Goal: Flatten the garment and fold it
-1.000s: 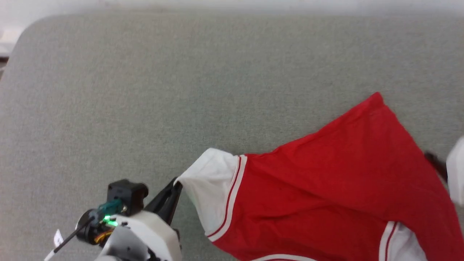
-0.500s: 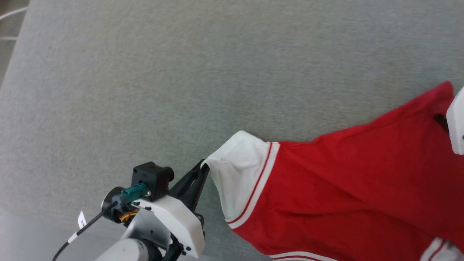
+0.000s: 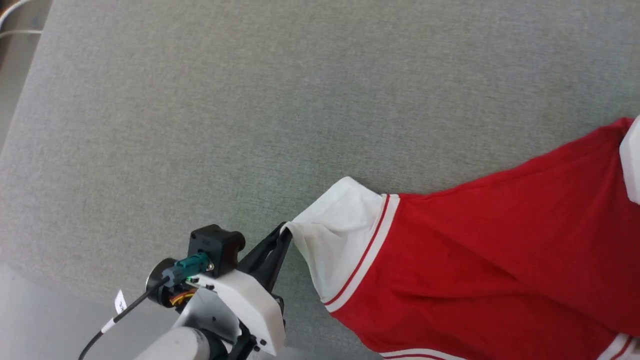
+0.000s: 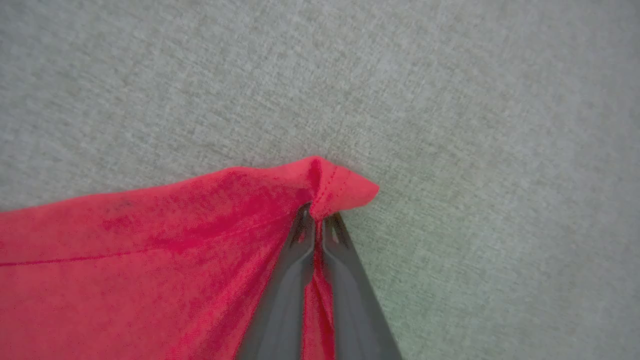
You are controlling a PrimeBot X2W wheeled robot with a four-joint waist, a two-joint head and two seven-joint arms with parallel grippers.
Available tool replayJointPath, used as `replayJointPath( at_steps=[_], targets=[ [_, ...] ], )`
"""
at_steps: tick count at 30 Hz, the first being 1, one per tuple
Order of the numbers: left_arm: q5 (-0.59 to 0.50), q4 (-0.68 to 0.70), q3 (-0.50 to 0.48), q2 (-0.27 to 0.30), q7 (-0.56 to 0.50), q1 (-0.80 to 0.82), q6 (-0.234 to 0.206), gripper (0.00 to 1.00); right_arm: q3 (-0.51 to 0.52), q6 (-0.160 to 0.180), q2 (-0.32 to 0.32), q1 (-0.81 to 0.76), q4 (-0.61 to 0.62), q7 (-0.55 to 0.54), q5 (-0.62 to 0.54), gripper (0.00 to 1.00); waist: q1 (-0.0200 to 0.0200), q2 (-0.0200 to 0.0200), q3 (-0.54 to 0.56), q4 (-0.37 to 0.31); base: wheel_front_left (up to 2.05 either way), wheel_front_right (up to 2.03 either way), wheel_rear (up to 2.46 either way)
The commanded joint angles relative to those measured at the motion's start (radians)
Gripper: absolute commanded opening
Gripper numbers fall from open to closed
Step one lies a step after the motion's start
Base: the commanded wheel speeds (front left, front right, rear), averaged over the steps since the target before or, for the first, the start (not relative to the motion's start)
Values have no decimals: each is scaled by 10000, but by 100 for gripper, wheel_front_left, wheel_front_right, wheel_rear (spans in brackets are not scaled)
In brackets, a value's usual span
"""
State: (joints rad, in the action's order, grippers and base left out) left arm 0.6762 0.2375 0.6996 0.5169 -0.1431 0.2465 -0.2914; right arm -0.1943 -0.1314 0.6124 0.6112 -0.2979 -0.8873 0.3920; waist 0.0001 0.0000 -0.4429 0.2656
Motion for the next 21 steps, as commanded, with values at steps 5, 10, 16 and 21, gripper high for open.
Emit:
replayJointPath(
  at_steps=[5, 10, 16, 21],
  targets=[
    [33, -87, -94, 108, 118, 81, 87, 0, -458, 7, -194, -25, -528, 1454, 342, 0, -1, 0, 749, -515, 0, 0, 0],
    [76, 105, -346, 363, 247, -49, -25, 0, -438, 7, -82, 272, -168, 2349, 732, 0, -1, 0, 1533, -1107, 0, 0, 0],
    [50, 613, -977, 903, 584, -132, -226, 0, -184, 7, 183, 79, 974, 2681, 1339, 0, -1, 0, 2447, -1812, 0, 0, 0],
    [-17, 1195, -1701, 1411, 953, -56, -420, 0, 340, 7, 423, -309, 2349, 2815, 1639, 0, -1, 0, 3053, -2347, 0, 0, 0]
  ],
)
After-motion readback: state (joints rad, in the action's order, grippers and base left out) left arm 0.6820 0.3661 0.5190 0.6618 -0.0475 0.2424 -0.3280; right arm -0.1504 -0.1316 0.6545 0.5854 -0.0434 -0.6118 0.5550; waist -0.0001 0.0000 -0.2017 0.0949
